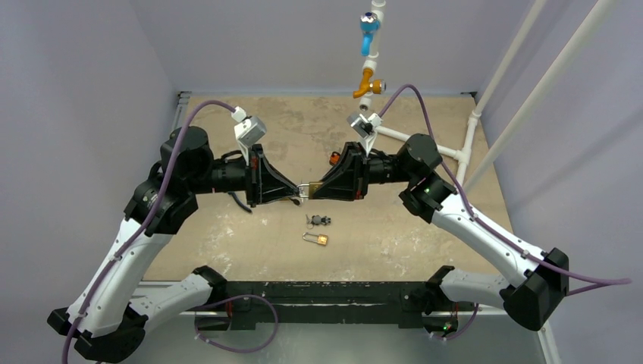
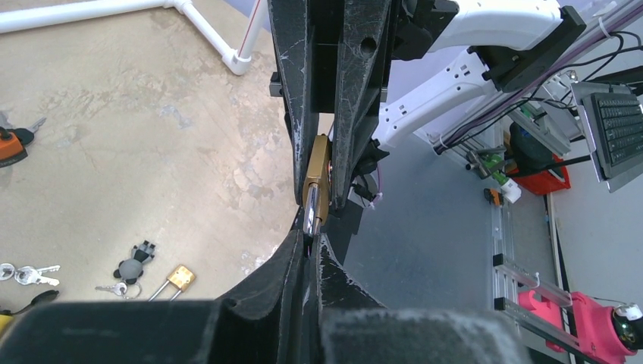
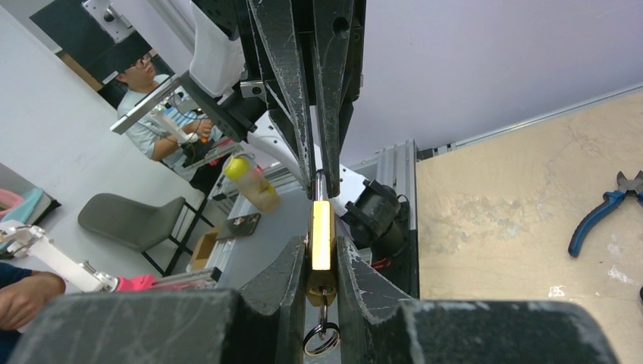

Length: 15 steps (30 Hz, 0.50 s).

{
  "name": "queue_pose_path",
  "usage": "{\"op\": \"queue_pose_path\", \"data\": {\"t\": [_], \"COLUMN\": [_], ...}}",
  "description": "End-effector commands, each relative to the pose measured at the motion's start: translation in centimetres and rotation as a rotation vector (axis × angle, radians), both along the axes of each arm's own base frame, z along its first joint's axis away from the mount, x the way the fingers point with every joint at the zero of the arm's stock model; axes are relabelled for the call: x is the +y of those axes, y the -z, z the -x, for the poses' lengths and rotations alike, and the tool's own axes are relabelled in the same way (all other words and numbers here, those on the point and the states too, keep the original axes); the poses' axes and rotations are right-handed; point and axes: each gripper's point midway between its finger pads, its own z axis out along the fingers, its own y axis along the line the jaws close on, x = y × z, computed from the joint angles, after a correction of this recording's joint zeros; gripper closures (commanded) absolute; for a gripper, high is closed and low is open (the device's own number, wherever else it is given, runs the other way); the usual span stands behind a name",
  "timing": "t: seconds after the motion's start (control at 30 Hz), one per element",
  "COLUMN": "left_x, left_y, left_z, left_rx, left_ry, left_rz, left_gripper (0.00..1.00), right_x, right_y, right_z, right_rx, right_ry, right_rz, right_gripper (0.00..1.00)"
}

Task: Lock with the key
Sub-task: Lock the lock.

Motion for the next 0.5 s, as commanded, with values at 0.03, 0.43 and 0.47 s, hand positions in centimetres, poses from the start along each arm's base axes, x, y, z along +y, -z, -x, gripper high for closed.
{"op": "queue_pose_path", "data": {"t": [0.03,0.43,0.47], "left_x": [-1.37,-1.98,-1.99], "left_y": [-0.12,-0.03,-0.06], "left_z": [0.05,0.24,0.28], "left_rx": [-0.037,-0.026,-0.025], "left_ry": [0.053,0.070,0.070], "left_rz": [0.011,0.013,0.014], "left_gripper": [1.00,1.00,1.00], "right_x": [0.77,1.02,1.03], "right_y": [-2.65,-2.58,-2.55], "right_z": [0.19,0.24,0.23], "right_rx": [-0.062,-0.068,-0.070], "right_ry": [0.027,0.028,0.028], "right_rz": [-0.060,-0.054,-0.054], "right_gripper": [1.00,1.00,1.00]}}
